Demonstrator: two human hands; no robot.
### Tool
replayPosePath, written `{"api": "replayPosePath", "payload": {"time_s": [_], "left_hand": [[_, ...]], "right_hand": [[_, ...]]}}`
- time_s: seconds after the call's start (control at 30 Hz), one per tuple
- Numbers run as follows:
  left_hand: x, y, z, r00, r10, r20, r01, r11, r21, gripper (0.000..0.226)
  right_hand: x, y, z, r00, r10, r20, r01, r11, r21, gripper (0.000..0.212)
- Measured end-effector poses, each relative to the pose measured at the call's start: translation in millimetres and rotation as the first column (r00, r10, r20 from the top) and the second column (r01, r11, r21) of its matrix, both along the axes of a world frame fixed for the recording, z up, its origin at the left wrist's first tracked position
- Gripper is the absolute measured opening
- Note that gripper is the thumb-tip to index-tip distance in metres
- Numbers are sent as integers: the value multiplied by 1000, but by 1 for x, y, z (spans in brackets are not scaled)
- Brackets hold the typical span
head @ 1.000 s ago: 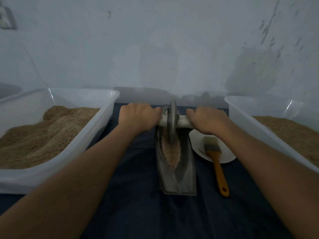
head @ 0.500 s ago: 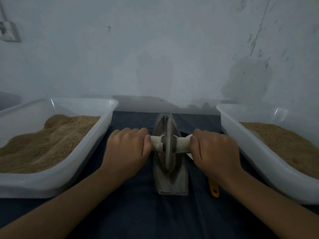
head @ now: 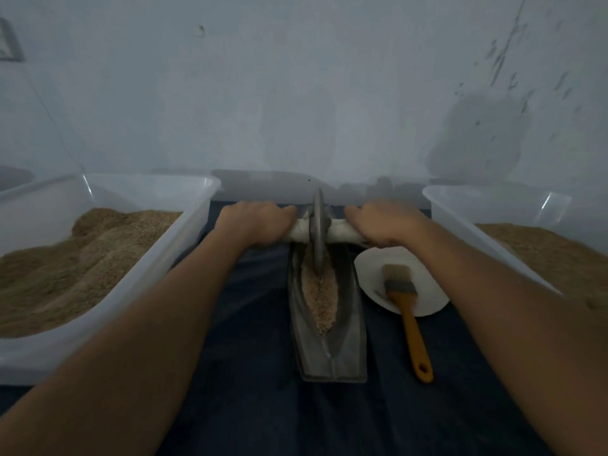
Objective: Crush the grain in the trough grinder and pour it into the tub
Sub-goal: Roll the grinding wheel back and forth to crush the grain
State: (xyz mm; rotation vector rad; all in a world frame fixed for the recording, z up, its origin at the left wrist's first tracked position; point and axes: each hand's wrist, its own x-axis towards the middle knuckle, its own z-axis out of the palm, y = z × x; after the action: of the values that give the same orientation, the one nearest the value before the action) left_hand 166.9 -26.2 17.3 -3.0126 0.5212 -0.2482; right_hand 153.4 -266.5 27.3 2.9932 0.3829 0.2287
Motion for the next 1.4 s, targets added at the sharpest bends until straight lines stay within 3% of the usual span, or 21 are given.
{"api": "replayPosePath", "payload": {"time_s": [0.1,0.17,0.23,0.33,0.43,0.5,0.63,0.73,0.83,0.97,1.1,1.2,1.3,1.4], "left_hand": [[-8,1,2,1000,2,3,-2,999,52,31],[-27,3,-8,980,-64,188,36,988,150,15],[-54,6,-22,892,-180,416,117,978,171,9],[-85,11,-36,804,-203,559,209,976,54,18],[-104,16,-44,820,-48,570,214,950,-229,30],[-109,15,-47,798,-25,603,242,928,-282,31],[-100,12,-44,776,2,631,192,952,-239,32],[-74,9,-45,818,-123,561,119,992,44,25],[-42,4,-27,907,-112,406,65,990,127,22],[-15,1,-8,997,-12,82,9,999,47,18],[-32,-1,-14,967,-41,250,4,989,147,20],[-69,3,-26,902,-134,410,54,978,201,11],[-97,10,-34,827,-232,512,197,973,124,10],[-113,14,-45,843,-65,533,165,976,-141,30]], "right_hand": [[-10,1,-2,999,-15,35,15,1000,-9,20],[-28,3,-10,983,31,182,-22,998,-53,22],[-53,5,-19,959,49,278,-30,997,-74,17],[-90,7,-29,920,-18,391,50,996,-70,52],[-121,10,-34,859,-1,512,-1,1000,4,49],[-132,10,-33,824,24,567,-70,996,58,46],[-121,8,-40,817,6,577,-73,993,92,47],[-91,3,-35,874,12,485,13,999,-47,48],[-50,-2,-21,939,138,316,-58,967,-249,15],[-14,0,-2,976,133,171,-93,970,-224,26],[-27,1,-8,964,152,218,-84,953,-291,29],[-57,0,-23,942,129,311,-60,973,-223,16],[-92,3,-31,907,77,415,-45,995,-87,43],[-123,10,-33,849,30,528,-59,998,38,44]]}}
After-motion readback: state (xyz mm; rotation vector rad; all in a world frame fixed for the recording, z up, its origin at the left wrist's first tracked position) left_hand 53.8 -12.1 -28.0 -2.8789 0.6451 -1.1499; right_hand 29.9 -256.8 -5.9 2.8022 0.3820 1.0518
